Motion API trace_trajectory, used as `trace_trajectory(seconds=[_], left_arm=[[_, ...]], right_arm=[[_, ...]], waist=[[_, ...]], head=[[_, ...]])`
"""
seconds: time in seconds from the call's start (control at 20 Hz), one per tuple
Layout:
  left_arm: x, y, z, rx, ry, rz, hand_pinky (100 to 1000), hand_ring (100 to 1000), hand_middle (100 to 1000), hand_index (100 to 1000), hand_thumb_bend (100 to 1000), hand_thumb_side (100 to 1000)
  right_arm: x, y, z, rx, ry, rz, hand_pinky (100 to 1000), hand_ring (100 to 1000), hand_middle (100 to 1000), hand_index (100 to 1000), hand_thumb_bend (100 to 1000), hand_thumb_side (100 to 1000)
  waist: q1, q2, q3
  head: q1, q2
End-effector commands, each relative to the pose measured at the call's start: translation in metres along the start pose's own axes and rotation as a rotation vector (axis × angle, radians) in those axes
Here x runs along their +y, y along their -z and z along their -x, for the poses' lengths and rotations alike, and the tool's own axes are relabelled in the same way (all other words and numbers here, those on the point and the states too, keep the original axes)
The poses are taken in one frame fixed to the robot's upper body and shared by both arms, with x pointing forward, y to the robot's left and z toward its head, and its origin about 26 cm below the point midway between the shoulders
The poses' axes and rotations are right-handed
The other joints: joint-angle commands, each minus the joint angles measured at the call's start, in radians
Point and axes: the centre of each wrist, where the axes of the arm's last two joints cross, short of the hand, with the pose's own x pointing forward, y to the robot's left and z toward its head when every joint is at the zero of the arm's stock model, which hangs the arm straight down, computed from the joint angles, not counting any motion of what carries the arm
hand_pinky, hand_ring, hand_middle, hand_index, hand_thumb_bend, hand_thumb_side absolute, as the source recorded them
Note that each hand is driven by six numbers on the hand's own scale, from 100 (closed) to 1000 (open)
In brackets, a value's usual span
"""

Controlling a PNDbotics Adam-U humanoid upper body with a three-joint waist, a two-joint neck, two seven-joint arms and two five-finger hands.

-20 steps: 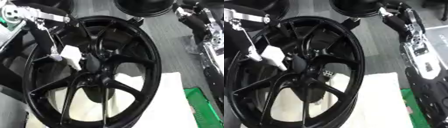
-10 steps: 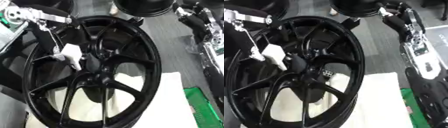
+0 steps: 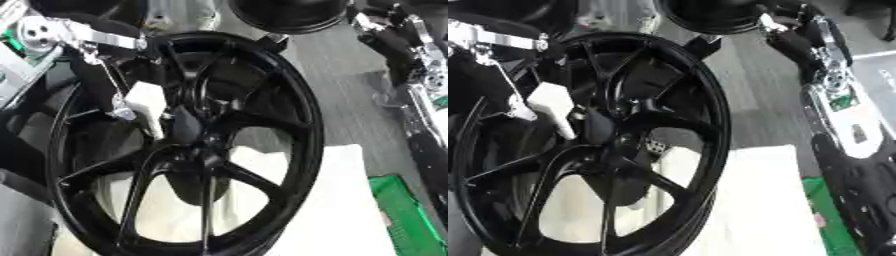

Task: Pull the pin out of the wheel hub.

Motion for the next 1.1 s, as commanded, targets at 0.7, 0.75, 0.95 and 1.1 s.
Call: trace_trajectory(seconds=[0.7, 0.75, 0.95, 1.1], left_arm=[[0.023, -0.044, -0.011, 0.041, 0.076, -0.163, 705, 680, 520, 318, 342, 100], [0.025, -0.048, -0.013, 0.040, 0.078, -0.180, 704, 679, 518, 315, 340, 100], [0.032, -0.070, -0.021, 0.021, 0.083, -0.279, 699, 675, 514, 310, 337, 100], [0.038, -0.093, -0.029, 0.009, 0.092, -0.374, 696, 667, 505, 304, 342, 100]], right_arm=[[-0.005, 0.002, -0.009, -0.031, -0.009, 0.014, 802, 753, 768, 803, 357, 280], [-0.005, 0.002, -0.009, -0.031, -0.009, 0.015, 802, 753, 767, 803, 357, 279], [-0.007, 0.002, -0.009, -0.029, -0.010, 0.019, 803, 753, 767, 803, 358, 279], [-0.008, 0.001, -0.007, -0.025, -0.015, 0.023, 803, 753, 767, 804, 359, 279]], waist=[[-0.003, -0.022, 0.010], [-0.003, -0.022, 0.010], [-0.004, -0.023, 0.015], [-0.003, -0.025, 0.022]], head=[[-0.003, -0.008], [-0.003, -0.008], [-0.008, -0.012], [-0.009, -0.012]])
